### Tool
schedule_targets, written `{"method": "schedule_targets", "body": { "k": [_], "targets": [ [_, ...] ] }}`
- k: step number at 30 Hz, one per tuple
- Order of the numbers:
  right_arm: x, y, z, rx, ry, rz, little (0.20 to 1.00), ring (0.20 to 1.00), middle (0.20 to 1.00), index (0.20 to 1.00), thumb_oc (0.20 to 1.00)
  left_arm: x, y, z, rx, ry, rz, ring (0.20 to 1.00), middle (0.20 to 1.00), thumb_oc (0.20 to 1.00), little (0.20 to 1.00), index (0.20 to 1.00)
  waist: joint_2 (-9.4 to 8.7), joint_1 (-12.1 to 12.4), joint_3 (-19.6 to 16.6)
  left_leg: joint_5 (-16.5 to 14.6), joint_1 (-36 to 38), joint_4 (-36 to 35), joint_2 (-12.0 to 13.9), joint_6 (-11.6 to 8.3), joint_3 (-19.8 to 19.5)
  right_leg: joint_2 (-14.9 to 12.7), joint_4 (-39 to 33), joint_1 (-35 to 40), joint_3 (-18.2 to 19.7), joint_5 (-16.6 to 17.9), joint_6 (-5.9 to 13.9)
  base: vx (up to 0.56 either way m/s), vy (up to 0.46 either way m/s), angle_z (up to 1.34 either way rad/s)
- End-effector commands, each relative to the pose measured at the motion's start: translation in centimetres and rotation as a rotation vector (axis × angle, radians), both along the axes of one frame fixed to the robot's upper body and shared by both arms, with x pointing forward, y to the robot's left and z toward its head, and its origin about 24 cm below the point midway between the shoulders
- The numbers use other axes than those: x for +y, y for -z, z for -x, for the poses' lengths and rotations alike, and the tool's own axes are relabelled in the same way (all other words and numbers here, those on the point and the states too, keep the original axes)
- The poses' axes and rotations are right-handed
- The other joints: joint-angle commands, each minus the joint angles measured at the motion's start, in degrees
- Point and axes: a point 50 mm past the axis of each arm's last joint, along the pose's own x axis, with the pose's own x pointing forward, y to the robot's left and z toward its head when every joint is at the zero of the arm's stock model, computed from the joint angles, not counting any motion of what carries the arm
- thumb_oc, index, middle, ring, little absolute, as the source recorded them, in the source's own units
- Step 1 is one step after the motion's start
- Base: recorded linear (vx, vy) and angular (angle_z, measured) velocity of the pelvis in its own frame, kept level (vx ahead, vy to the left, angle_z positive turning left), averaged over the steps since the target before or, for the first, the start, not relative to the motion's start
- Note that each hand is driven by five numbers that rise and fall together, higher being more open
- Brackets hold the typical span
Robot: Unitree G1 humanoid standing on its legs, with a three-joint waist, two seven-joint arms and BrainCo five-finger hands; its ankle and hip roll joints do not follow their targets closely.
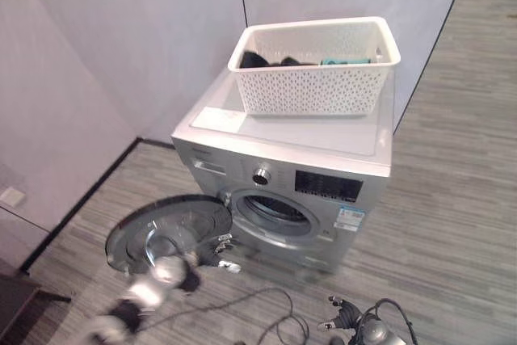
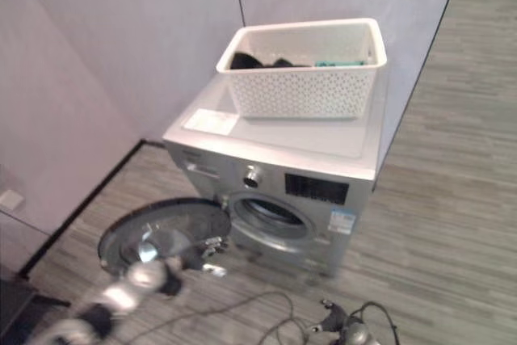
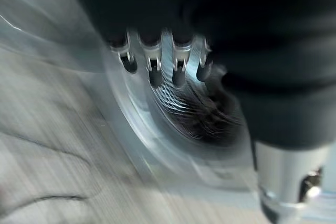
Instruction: Grab the laundry basket,head to the washer,open it,put in the laundry and shut it.
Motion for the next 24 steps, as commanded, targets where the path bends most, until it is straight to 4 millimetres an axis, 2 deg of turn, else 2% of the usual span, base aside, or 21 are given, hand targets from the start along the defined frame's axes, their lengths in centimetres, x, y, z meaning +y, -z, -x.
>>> {"method": "schedule_targets", "body": {
  "k": [1,2,4,6,10,11,12,13,14,15,22,24],
  "targets": [
    [1.5,-1.5,-2.5,-0.101,-0.056,-0.006,1.0,1.0,1.0,1.0,1.0,4.8,-3.9,-5.0,-0.167,-0.148,-0.271,1.0,1.0,1.0,1.0,1.0,-4.09,0.34,5.26,-4.65,3.45,0.42,1.03,0.82,1.18,-2.91,3.32,-0.35,5.65,-3.22,2.64,-0.05,-0.003,-0.22],
    [1.5,-1.6,-2.5,-0.102,-0.056,-0.006,1.0,1.0,1.0,1.0,1.0,4.8,-4.0,-5.0,-0.168,-0.148,-0.271,1.0,1.0,1.0,1.0,1.0,-4.08,0.34,5.3,-4.64,3.42,0.42,1.03,0.82,1.19,-2.91,3.35,-0.4,5.67,-3.22,2.63,-0.07,-0.002,-0.27],
    [2.0,-2.5,-3.5,-0.148,-0.084,-0.034,1.0,1.0,1.0,1.0,1.0,7.3,-3.8,-4.1,-0.095,-0.234,-0.346,1.0,1.0,1.0,1.0,1.0,-5.0,-0.57,6.04,-4.21,2.89,0.42,1.44,0.56,1.86,-2.76,3.29,-1.34,6.22,-2.7,2.61,-0.06,-0.003,-0.1],
    [2.4,-3.4,-4.1,-0.186,-0.112,-0.057,1.0,1.0,1.0,1.0,1.0,9.9,-4.5,-3.7,-0.084,-0.323,-0.389,1.0,1.0,1.0,1.0,1.0,-5.6,-1.06,6.36,-4.14,2.59,0.42,1.72,0.42,2.34,-2.7,3.16,-2.0,6.55,-2.3,2.62,-0.03,-0.004,-0.06],
    [2.4,-3.4,-4.1,-0.186,-0.112,-0.057,1.0,1.0,1.0,1.0,1.0,9.9,-4.5,-3.7,-0.084,-0.323,-0.389,1.0,1.0,1.0,1.0,1.0,-5.6,-1.06,6.35,-4.14,2.59,0.42,1.72,0.42,2.34,-2.7,3.16,-2.01,6.55,-2.3,2.62,-0.02,-0.005,-0.06],
    [2.4,-4.4,-4.6,-0.23,-0.123,-0.082,1.0,1.0,1.0,1.0,1.0,13.1,-6.7,-4.4,-0.154,-0.423,-0.457,1.0,1.0,1.0,1.0,1.0,-6.5,-1.37,7.19,-3.94,1.97,0.42,1.86,0.23,2.64,-2.61,3.22,-3.16,6.95,-1.69,2.76,-0.06,-0.019,-0.02],
    [2.4,-4.4,-4.7,-0.231,-0.124,-0.082,1.0,1.0,1.0,1.0,1.0,13.1,-6.7,-4.4,-0.155,-0.424,-0.457,1.0,1.0,1.0,1.0,1.0,-6.52,-1.38,7.2,-3.92,1.93,0.42,1.84,0.23,2.67,-2.63,3.27,-3.24,6.99,-1.7,2.76,-0.08,-0.021,-0.14],
    [2.3,-4.6,-4.8,-0.242,-0.125,-0.084,1.0,1.0,1.0,1.0,1.0,14.5,-7.3,-4.2,-0.167,-0.451,-0.492,1.0,1.0,1.0,1.0,1.0,-6.73,-1.38,7.48,-3.89,1.67,0.42,1.89,0.19,2.78,-2.62,3.27,-3.7,7.22,-1.52,2.84,-0.03,-0.009,-0.21],
    [2.0,-4.6,-4.6,-0.247,-0.142,-0.08,1.0,1.0,1.0,1.0,1.0,17.4,-9.1,-3.9,-0.205,-0.447,-0.628,1.0,1.0,1.0,1.0,1.0,-7.23,-1.35,7.51,-4.07,1.46,0.42,1.9,0.11,3.3,-2.68,3.19,-4.14,7.48,-1.24,2.97,-0.02,-0.012,-0.24],
    [2.1,-4.7,-4.5,-0.252,-0.149,-0.081,1.0,1.0,1.0,1.0,1.0,18.0,-9.7,-4.1,-0.225,-0.425,-0.681,1.0,1.0,1.0,1.0,1.0,-7.32,-1.3,7.5,-4.16,1.57,0.42,1.89,0.1,3.39,-2.7,3.2,-4.12,7.63,-1.27,2.99,0.0,-0.009,-0.18],
    [2.1,-4.7,-4.5,-0.252,-0.149,-0.081,1.0,1.0,1.0,1.0,1.0,18.0,-9.7,-4.1,-0.225,-0.425,-0.681,1.0,1.0,1.0,1.0,1.0,-7.32,-1.3,7.5,-4.16,1.57,0.42,1.89,0.1,3.4,-2.7,3.2,-4.12,7.64,-1.27,2.99,0.0,0.0,-0.06],
    [2.1,-4.6,-4.3,-0.258,-0.149,-0.086,1.0,1.0,1.0,1.0,1.0,18.5,-10.4,-4.3,-0.251,-0.351,-0.783,1.0,1.0,1.0,1.0,1.0,-7.27,-1.24,7.53,-4.35,1.79,0.42,1.91,0.08,3.61,-2.73,3.26,-3.92,7.71,-1.43,3.03,0.0,0.0,0.0]
  ]
}}
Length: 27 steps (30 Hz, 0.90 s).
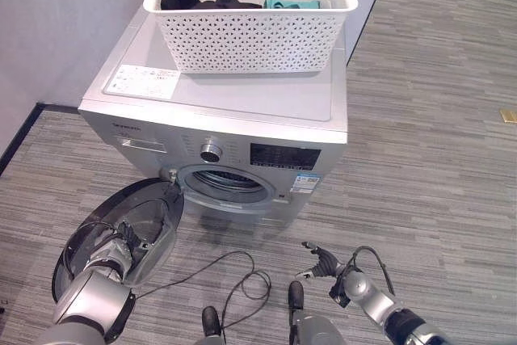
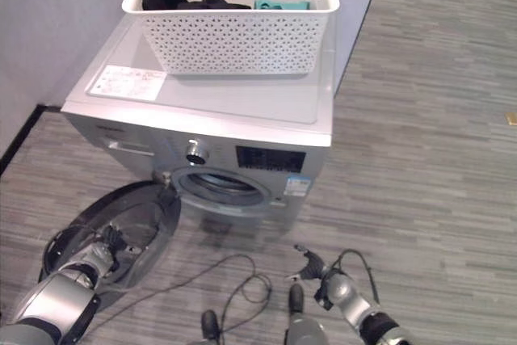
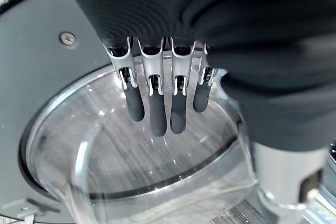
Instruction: Grab the laundry basket,head to the washer,open it,put in the laundry and shut it.
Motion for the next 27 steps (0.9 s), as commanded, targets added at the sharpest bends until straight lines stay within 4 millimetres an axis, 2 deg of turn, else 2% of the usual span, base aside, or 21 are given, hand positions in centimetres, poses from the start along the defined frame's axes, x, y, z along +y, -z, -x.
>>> {"method": "schedule_targets", "body": {
  "k": [1,4,8,9,11,13,14,15,16,17,18,19,20,21,22,23,27],
  "targets": [
    [2.6,-0.4,-0.5,-0.051,-0.054,-0.067,1.0,1.0,1.0,1.0,1.0,1.8,-2.7,-1.1,-0.001,0.038,-0.21,1.0,1.0,1.0,1.0,1.0,-3.53,0.84,0.11,-5.14,2.55,0.33,0.23,-0.25,-0.85,-4.71,3.38,-0.42,3.37,-3.77,4.2,0.0,0.0,0.0],
    [2.5,-0.2,-0.1,-0.039,-0.05,-0.079,1.0,1.0,1.0,1.0,1.0,1.8,-1.4,0.1,0.025,0.016,-0.203,1.0,1.0,1.0,1.0,1.0,-2.87,0.71,-0.49,-5.61,3.56,0.33,0.41,-0.27,-0.6,-4.63,3.16,0.45,3.41,-4.2,4.18,0.05,-0.002,-0.01],
    [2.2,-0.5,-0.5,-0.045,-0.05,-0.074,1.0,1.0,1.0,1.0,1.0,1.9,-1.2,0.4,0.003,-0.045,-0.134,1.0,1.0,1.0,1.0,1.0,-2.71,0.51,-0.53,-5.66,3.53,0.33,0.62,-0.41,-0.3,-4.29,2.62,0.35,3.66,-3.88,4.27,0.01,0.001,0.0],
    [1.2,-0.1,0.1,-0.015,-0.027,-0.055,1.0,1.0,1.0,1.0,1.0,1.0,0.8,1.7,-0.024,-0.169,0.073,1.0,1.0,1.0,1.0,1.0,-2.42,0.63,-0.98,-5.79,3.81,0.33,0.57,-0.36,-0.3,-4.21,2.11,1.13,3.36,-3.93,4.18,0.06,0.002,-0.01],
    [-0.2,0.6,1.0,0.024,0.005,-0.02,1.0,1.0,1.0,1.0,1.0,1.1,1.1,2.1,-0.086,-0.249,0.164,1.0,1.0,1.0,1.0,1.0,-1.89,0.86,-2.08,-6.06,4.24,0.33,0.43,-0.36,-0.14,-4.27,1.54,2.04,2.87,-4.01,4.15,0.09,0.017,0.01],
    [-0.2,0.6,1.0,0.025,0.005,-0.02,1.0,1.0,1.0,1.0,1.0,1.0,1.1,2.1,-0.086,-0.249,0.164,1.0,1.0,1.0,1.0,1.0,-1.88,0.86,-2.08,-6.06,4.26,0.33,0.44,-0.36,-0.15,-4.26,1.52,2.08,2.86,-4.0,4.15,0.03,0.007,0.01],
    [-0.8,1.1,1.5,0.045,0.033,-0.007,1.0,1.0,1.0,1.0,1.0,0.6,0.8,1.4,-0.169,-0.279,0.24,1.0,1.0,1.0,1.0,1.0,-1.63,1.09,-2.35,-6.22,4.45,0.33,0.29,-0.31,-0.2,-4.33,1.34,2.47,2.85,-4.03,4.17,0.05,0.019,0.02],
    [-2.6,3.0,3.4,0.145,0.142,0.056,1.0,1.0,1.0,1.0,1.0,-1.1,0.9,0.2,-0.333,-0.361,0.453,1.0,1.0,1.0,1.0,1.0,-0.95,1.84,-2.38,-6.69,4.94,0.33,-0.06,-0.15,-0.53,-4.52,1.14,3.48,2.3,-4.31,4.25,0.05,0.028,0.03],
    [-3.2,3.4,3.8,0.17,0.186,0.06,1.0,1.0,1.0,1.0,1.0,-2.1,1.2,0.0,-0.357,-0.348,0.51,1.0,1.0,1.0,1.0,1.0,-0.77,2.0,-2.66,-6.54,4.65,0.33,-0.35,-0.02,-0.69,-4.74,1.09,3.36,2.19,-4.17,4.26,0.03,0.016,0.05],
    [-3.2,3.4,3.9,0.171,0.187,0.06,1.0,1.0,1.0,1.0,1.0,-2.1,1.3,0.0,-0.356,-0.348,0.51,1.0,1.0,1.0,1.0,1.0,-0.75,2.01,-2.71,-6.55,4.65,0.33,-0.35,-0.01,-0.7,-4.74,1.08,3.37,2.18,-4.17,4.26,0.01,0.051,0.1],
    [-5.0,4.1,4.9,0.214,0.339,0.053,1.0,1.0,1.0,1.0,1.0,-5.8,2.7,-0.1,-0.381,-0.283,0.694,1.0,1.0,1.0,1.0,1.0,-0.1,2.26,-2.89,-6.68,4.75,0.33,-0.86,0.31,-0.87,-5.11,1.09,3.57,2.18,-4.06,4.44,0.02,0.061,0.07],
    [-5.6,4.2,5.1,0.222,0.377,0.053,1.0,1.0,1.0,1.0,1.0,-7.2,3.4,0.4,-0.377,-0.257,0.746,1.0,1.0,1.0,1.0,1.0,0.16,2.43,-3.01,-6.72,4.86,0.33,-1.06,0.47,-0.91,-5.28,1.15,3.69,2.15,-4.05,4.5,0.02,0.061,0.03],
    [-5.6,4.2,5.2,0.223,0.378,0.053,1.0,1.0,1.0,1.0,1.0,-7.2,3.4,0.4,-0.376,-0.257,0.746,1.0,1.0,1.0,1.0,1.0,0.18,2.46,-3.07,-6.74,4.88,0.33,-1.06,0.47,-0.89,-5.28,1.14,3.7,2.16,-4.06,4.5,0.01,0.066,0.02],
    [-7.5,4.5,6.3,0.258,0.492,0.06,1.0,1.0,1.0,1.0,1.0,-9.8,5.0,2.3,-0.344,-0.221,0.878,1.0,1.0,1.0,1.0,1.0,0.64,2.7,-3.35,-6.9,5.03,0.33,-1.85,1.03,-1.15,-5.73,1.32,3.95,2.26,-3.91,4.72,0.01,0.074,0.03],
    [-8.2,4.6,6.8,0.272,0.532,0.062,1.0,1.0,1.0,1.0,1.0,-10.7,5.6,3.2,-0.317,-0.203,0.921,1.0,1.0,1.0,1.0,1.0,0.91,2.74,-3.58,-6.94,5.04,0.33,-2.16,1.21,-1.17,-5.98,1.33,4.05,2.28,-3.83,4.84,0.01,0.075,0.02],
    [-8.2,4.6,6.9,0.273,0.533,0.062,1.0,1.0,1.0,1.0,1.0,-10.7,5.6,3.2,-0.316,-0.203,0.921,1.0,1.0,1.0,1.0,1.0,0.91,2.78,-3.62,-6.95,5.05,0.33,-2.17,1.21,-1.16,-5.98,1.32,4.04,2.29,-3.83,4.85,0.02,0.063,-0.04],
    [-11.8,4.4,8.5,0.266,0.819,0.01,1.0,1.0,1.0,1.0,1.0,-13.0,9.5,8.4,-0.082,-0.228,0.976,1.0,1.0,1.0,1.0,1.0,1.35,2.07,-5.08,-7.7,5.34,0.33,-4.04,2.36,-1.14,-7.41,1.26,3.77,3.24,-2.81,5.57,0.02,0.097,-0.03]
  ]
}}
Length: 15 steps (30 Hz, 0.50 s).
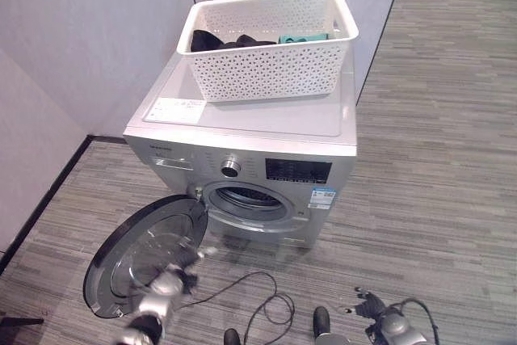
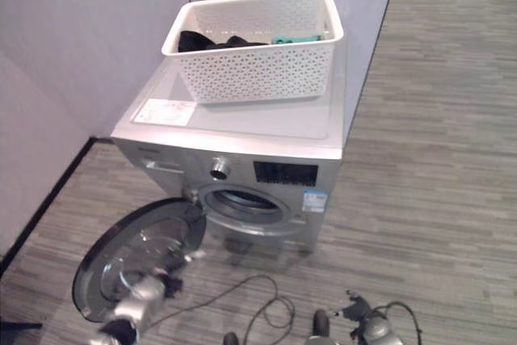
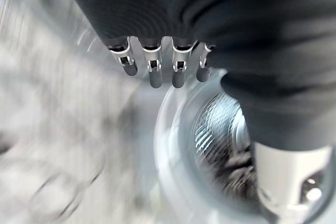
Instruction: Grab the laundry basket,head to the washer,open it,put in the laundry and shut it.
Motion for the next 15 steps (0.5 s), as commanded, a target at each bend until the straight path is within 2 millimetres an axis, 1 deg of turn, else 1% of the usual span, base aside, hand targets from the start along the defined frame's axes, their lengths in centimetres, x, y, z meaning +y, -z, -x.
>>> {"method": "schedule_targets", "body": {
  "k": [1,2,3,4,5,6,7,9,10,11,12,13,14,15],
  "targets": [
    [-1.8,-0.7,-0.8,-0.082,0.211,-0.006,1.0,1.0,1.0,1.0,1.0,2.1,0.8,0.2,0.073,-0.001,-0.052,1.0,1.0,1.0,1.0,1.0,-3.5,-0.86,-0.24,-6.76,2.3,0.59,-2.51,0.98,-1.03,-5.59,1.44,0.41,3.22,-1.88,4.36,0.0,0.149,0.01],
    [-3.2,-1.4,-1.1,-0.147,0.331,-0.001,1.0,1.0,1.0,1.0,1.0,1.6,2.1,2.4,0.171,0.012,-0.068,1.0,1.0,1.0,1.0,1.0,-3.71,-1.42,-0.64,-7.26,2.4,0.59,-3.62,1.77,-0.86,-6.33,1.94,-0.11,4.01,-1.44,4.79,0.0,0.176,0.01],
    [-4.4,-2.2,-1.5,-0.199,0.406,0.007,1.0,1.0,1.0,1.0,1.0,1.3,2.7,3.6,0.219,0.049,-0.096,1.0,1.0,1.0,1.0,1.0,-3.86,-1.62,-0.6,-7.77,2.86,0.59,-4.19,2.32,-0.52,-6.79,2.37,-0.19,4.62,-1.3,5.15,-0.01,0.14,-0.03],
    [-4.4,-2.2,-1.5,-0.199,0.406,0.007,1.0,1.0,1.0,1.0,1.0,1.3,2.7,3.5,0.218,0.049,-0.096,1.0,1.0,1.0,1.0,1.0,-3.91,-1.58,-0.72,-7.63,2.64,0.59,-4.25,2.32,-0.48,-6.84,2.37,-0.44,4.69,-1.19,5.13,0.0,0.14,-0.2],
    [-6.2,-3.6,-2.3,-0.279,0.474,0.046,1.0,1.0,1.0,1.0,1.0,1.2,3.3,4.9,0.271,0.181,-0.201,1.0,1.0,1.0,1.0,1.0,-4.22,-1.88,-0.85,-8.49,3.4,0.59,-5.22,3.23,-0.27,-7.5,3.03,-0.84,5.53,-0.95,5.69,-0.01,0.08,-0.23],
    [-6.2,-3.6,-2.3,-0.279,0.474,0.045,1.0,1.0,1.0,1.0,1.0,1.2,3.3,4.9,0.271,0.181,-0.202,1.0,1.0,1.0,1.0,1.0,-4.28,-1.83,-0.95,-8.33,3.19,0.59,-5.29,3.23,-0.21,-7.55,3.01,-1.08,5.62,-0.81,5.67,-0.01,0.168,-0.19],
    [-8.0,-5.7,-3.8,-0.391,0.51,0.092,1.0,1.0,1.0,1.0,1.0,0.9,3.6,5.7,0.293,0.335,-0.314,1.0,1.0,1.0,1.0,1.0,-4.88,-2.14,-0.93,-8.97,3.93,0.59,-6.39,4.19,-0.04,-8.37,3.84,-1.65,6.67,-0.4,6.26,-0.01,0.089,-0.06],
    [-8.0,-5.7,-3.7,-0.39,0.512,0.093,1.0,1.0,1.0,1.0,1.0,0.9,3.6,5.7,0.292,0.336,-0.314,1.0,1.0,1.0,1.0,1.0,-4.89,-1.96,-0.96,-9.0,3.93,0.59,-6.46,4.23,0.07,-8.41,3.91,-1.77,6.83,-0.42,6.3,-0.01,0.099,-0.18],
    [-9.5,-8.8,-5.8,-0.544,0.516,0.139,1.0,1.0,1.0,1.0,1.0,1.0,4.1,7.2,0.354,0.43,-0.35,1.0,1.0,1.0,1.0,1.0,-5.36,-2.09,-0.81,-9.58,4.81,0.59,-7.6,5.16,0.19,-9.41,5.05,-1.95,7.6,-0.24,6.84,-0.01,0.135,-0.28],
    [-9.9,-9.8,-6.3,-0.591,0.512,0.158,1.0,1.0,1.0,1.0,1.0,1.1,4.2,7.6,0.374,0.444,-0.348,1.0,1.0,1.0,1.0,1.0,-5.52,-2.08,-0.91,-9.74,5.06,0.59,-8.02,5.46,0.01,-9.81,5.58,-1.95,7.78,-0.18,6.86,0.0,0.186,-0.27],
    [-10.8,-11.6,-7.0,-0.666,0.509,0.188,1.0,1.0,1.0,1.0,1.0,1.3,4.3,8.3,0.399,0.455,-0.345,1.0,1.0,1.0,1.0,1.0,-5.78,-1.99,-1.02,-10.0,5.47,0.59,-8.46,5.82,-0.15,-10.43,6.48,-1.91,7.79,-0.2,7.04,0.01,0.113,-0.11],
    [-11.2,-12.7,-7.2,-0.713,0.501,0.218,1.0,1.0,1.0,1.0,1.0,1.6,4.4,8.7,0.413,0.453,-0.347,1.0,1.0,1.0,1.0,1.0,-5.96,-1.84,-0.99,-10.15,5.82,0.6,-8.78,6.09,-0.39,-10.87,7.5,-1.84,7.8,-0.43,7.07,0.02,0.17,-0.01],
    [-12.5,-15.8,-7.6,-0.83,0.489,0.289,1.0,1.0,1.0,1.0,1.0,2.3,4.4,9.4,0.446,0.435,-0.344,1.0,1.0,1.0,1.0,1.0,-6.12,-1.76,-1.09,-10.37,6.47,0.69,-9.18,6.55,-1.02,-11.16,9.86,-1.83,7.66,-1.02,6.92,0.01,0.119,0.05],
    [-12.5,-15.8,-7.5,-0.829,0.49,0.29,1.0,1.0,1.0,1.0,1.0,2.3,4.4,9.4,0.446,0.437,-0.344,1.0,1.0,1.0,1.0,1.0,-6.12,-1.72,-1.1,-10.38,6.47,0.7,-9.2,6.56,-1.08,-11.21,10.17,-1.95,7.66,-1.21,6.92,0.03,0.162,0.17]
  ]
}}
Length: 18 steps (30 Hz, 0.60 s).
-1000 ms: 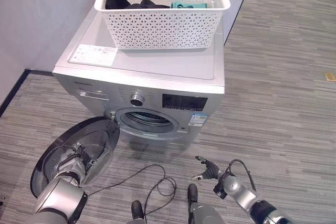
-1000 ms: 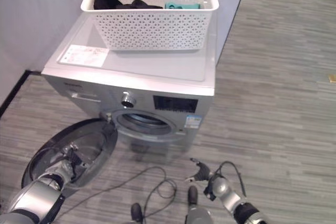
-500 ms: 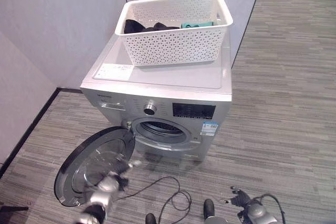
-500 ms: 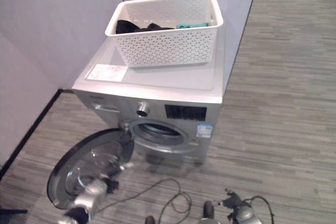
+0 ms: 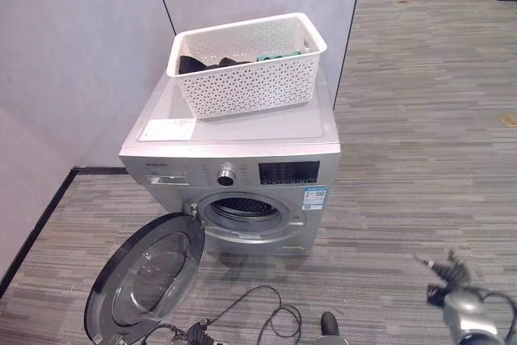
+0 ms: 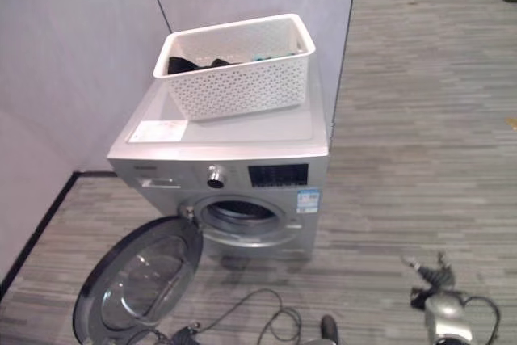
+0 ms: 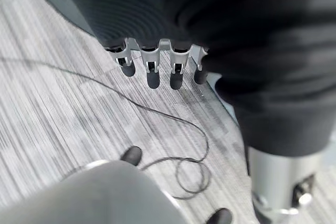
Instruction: Grab the laundry basket,head to the washer,open it,put in the laundry and shut it.
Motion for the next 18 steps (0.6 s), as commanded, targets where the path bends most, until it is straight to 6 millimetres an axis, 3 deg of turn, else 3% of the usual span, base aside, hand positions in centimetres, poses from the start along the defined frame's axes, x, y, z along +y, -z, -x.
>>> {"method": "schedule_targets", "body": {
  "k": [1,4,6,9,10,13,16,18],
  "targets": [
    [-2.6,-7.2,-2.7,-0.239,0.034,0.225,1.0,1.0,1.0,1.0,1.0,1.7,0.4,2.1,0.113,0.005,-0.055,1.0,1.0,1.0,1.0,1.0,-2.12,1.31,1.51,-7.39,3.38,0.84,-0.98,3.21,-3.64,-3.16,14.62,-4.36,3.16,-4.25,1.84,0.03,0.099,0.16],
    [-3.0,-11.7,-3.5,-0.364,0.02,0.374,1.0,1.0,1.0,1.0,1.0,2.7,0.3,2.5,0.123,-0.039,-0.079,1.0,1.0,1.0,1.0,1.0,-1.78,1.92,2.34,-7.56,4.4,1.12,-0.68,3.87,-4.98,-0.46,21.18,-6.96,3.39,-5.88,0.91,0.05,0.082,0.28],
    [-2.4,-15.8,-4.3,-0.481,-0.013,0.507,1.0,1.0,1.0,1.0,1.0,3.1,0.1,2.0,0.107,-0.041,-0.092,1.0,1.0,1.0,1.0,1.0,-2.02,1.91,2.93,-8.4,5.0,1.89,-0.92,4.23,-6.86,3.96,19.68,-8.3,4.9,-8.24,-0.08,0.12,-0.003,0.1],
    [-0.5,-20.9,-5.7,-0.627,-0.105,0.651,1.0,1.0,1.0,1.0,1.0,3.5,-0.1,1.3,0.092,-0.027,-0.108,1.0,1.0,1.0,1.0,1.0,-3.22,1.95,2.93,-10.55,6.07,2.87,-1.35,3.5,-8.8,4.85,10.86,-11.27,6.15,-3.25,0.6,0.26,-0.135,0.27],
    [1.5,-24.1,-7.2,-0.7,-0.223,0.719,1.0,1.0,1.0,1.0,1.0,3.8,-0.2,1.0,0.091,-0.013,-0.122,1.0,1.0,1.0,1.0,1.0,-4.12,2.08,2.81,-12.81,7.8,3.78,-1.03,2.71,-9.59,4.2,4.94,-12.33,5.45,0.27,1.64,0.3,-0.138,0.59],
    [3.1,-25.7,-8.3,-0.733,-0.316,0.749,1.0,1.0,1.0,1.0,1.0,3.9,-0.2,1.2,0.1,-0.017,-0.119,1.0,1.0,1.0,1.0,1.0,-4.6,2.19,2.3,-13.81,9.46,3.91,-0.53,2.24,-9.92,4.64,3.73,-12.31,4.33,1.22,1.83,0.24,-0.123,0.68],
    [4.8,-27.6,-9.0,-0.76,-0.422,0.802,1.0,1.0,1.0,1.0,1.0,4.2,-0.2,1.6,0.119,-0.006,-0.137,1.0,1.0,1.0,1.0,1.0,-5.67,2.49,0.57,-14.69,11.79,3.26,0.69,1.49,-11.28,6.02,5.85,-11.55,5.99,1.3,0.76,0.25,-0.164,0.29],
    [6.4,-29.3,-9.3,-0.803,-0.511,0.837,1.0,1.0,1.0,1.0,1.0,4.1,-0.1,1.8,0.129,0.007,-0.143,1.0,1.0,1.0,1.0,1.0,-5.36,2.28,-0.19,-15.13,12.32,4.3,2.03,1.14,-12.05,7.31,8.81,-11.94,6.07,0.38,0.09,0.25,-0.196,0.5]
  ]
}}
